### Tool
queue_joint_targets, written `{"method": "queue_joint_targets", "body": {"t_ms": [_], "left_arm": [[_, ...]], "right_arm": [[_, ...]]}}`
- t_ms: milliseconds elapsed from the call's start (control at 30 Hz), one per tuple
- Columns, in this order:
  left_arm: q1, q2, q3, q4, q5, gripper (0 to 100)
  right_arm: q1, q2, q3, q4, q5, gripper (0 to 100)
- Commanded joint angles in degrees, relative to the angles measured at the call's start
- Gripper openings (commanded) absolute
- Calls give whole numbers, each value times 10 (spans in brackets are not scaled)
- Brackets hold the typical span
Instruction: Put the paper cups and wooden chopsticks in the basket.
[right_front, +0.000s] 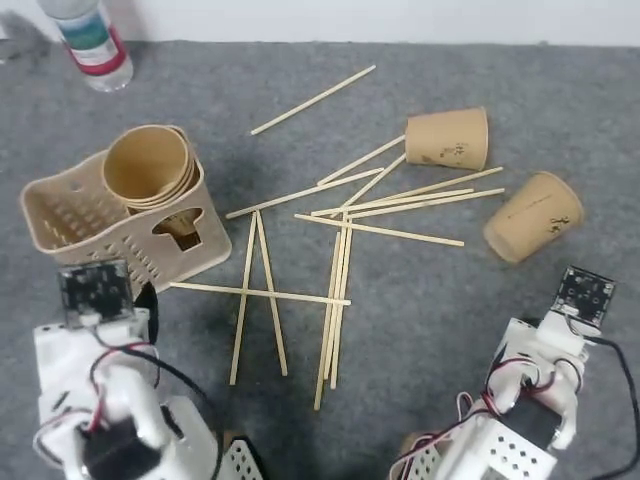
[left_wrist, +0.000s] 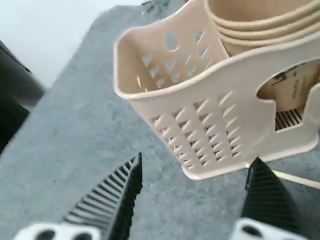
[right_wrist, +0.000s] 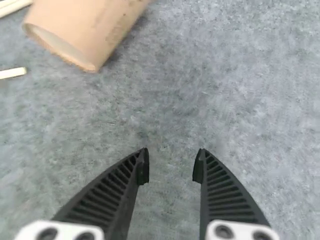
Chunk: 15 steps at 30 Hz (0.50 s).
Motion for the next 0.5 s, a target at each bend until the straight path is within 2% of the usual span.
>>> {"method": "queue_joint_targets", "body": {"t_ms": [0, 133, 300, 467], "left_arm": [[27, 36, 58, -53, 24, 323], [80, 21, 125, -55, 58, 323], [118, -33, 189, -86, 142, 323], [153, -76, 264, -84, 206, 323]], "right_arm": [[-20, -7, -5, -12, -7, 169], [-20, -7, -5, -12, -7, 169], [-21, -7, -5, -12, -7, 169], [-21, -7, -5, -12, -7, 169]]}}
